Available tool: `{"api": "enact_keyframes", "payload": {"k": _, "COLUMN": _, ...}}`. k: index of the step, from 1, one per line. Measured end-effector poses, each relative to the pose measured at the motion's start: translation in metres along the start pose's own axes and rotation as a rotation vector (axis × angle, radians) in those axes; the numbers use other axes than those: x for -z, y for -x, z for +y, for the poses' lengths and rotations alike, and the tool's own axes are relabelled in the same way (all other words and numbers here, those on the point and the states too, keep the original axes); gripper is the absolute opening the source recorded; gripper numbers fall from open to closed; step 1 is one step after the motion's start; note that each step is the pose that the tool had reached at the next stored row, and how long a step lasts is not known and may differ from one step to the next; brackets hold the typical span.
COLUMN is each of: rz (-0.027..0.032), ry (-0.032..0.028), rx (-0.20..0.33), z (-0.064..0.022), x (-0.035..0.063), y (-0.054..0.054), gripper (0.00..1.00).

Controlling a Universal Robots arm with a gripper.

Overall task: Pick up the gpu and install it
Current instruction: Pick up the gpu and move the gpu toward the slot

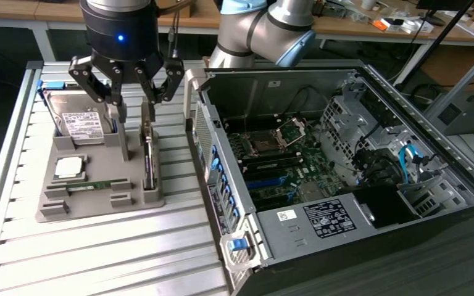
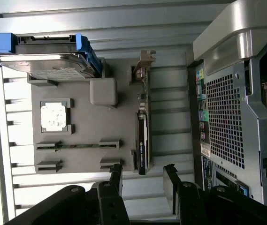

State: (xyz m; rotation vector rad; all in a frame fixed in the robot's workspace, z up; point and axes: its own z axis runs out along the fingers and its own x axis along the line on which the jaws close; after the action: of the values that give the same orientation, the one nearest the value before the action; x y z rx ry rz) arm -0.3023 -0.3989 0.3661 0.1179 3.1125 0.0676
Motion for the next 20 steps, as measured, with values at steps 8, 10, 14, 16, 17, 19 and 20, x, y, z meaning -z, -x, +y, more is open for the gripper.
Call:
{"api": "enact_keyframes", "payload": {"k": 8, "rz": 0.0, "ry": 0.0, "rx": 0.0, "z": -0.0002, "x": -0.0036, "y": -0.0001, "gripper": 0.48}}
{"api": "enact_keyframes", "payload": {"k": 10, "rz": 0.0, "ry": 0.0, "rx": 0.0, "z": -0.0002, "x": -0.0045, "y": -0.0001, "gripper": 0.48}}
{"api": "enact_keyframes", "payload": {"k": 14, "rz": 0.0, "ry": 0.0, "rx": 0.0, "z": -0.0003, "x": -0.0065, "y": -0.0002, "gripper": 0.48}}
{"api": "enact_keyframes", "payload": {"k": 16, "rz": 0.0, "ry": 0.0, "rx": 0.0, "z": -0.0003, "x": -0.0073, "y": -0.0002, "gripper": 0.48}}
{"api": "enact_keyframes", "payload": {"k": 17, "rz": 0.0, "ry": 0.0, "rx": 0.0, "z": -0.0003, "x": -0.0078, "y": -0.0002, "gripper": 0.48}}
{"api": "enact_keyframes", "payload": {"k": 19, "rz": 0.0, "ry": 0.0, "rx": 0.0, "z": -0.0004, "x": -0.0086, "y": -0.0002, "gripper": 0.48}}
{"api": "enact_keyframes", "payload": {"k": 20, "rz": 0.0, "ry": -0.0001, "rx": 0.0, "z": -0.0004, "x": -0.0091, "y": -0.0002, "gripper": 0.48}}
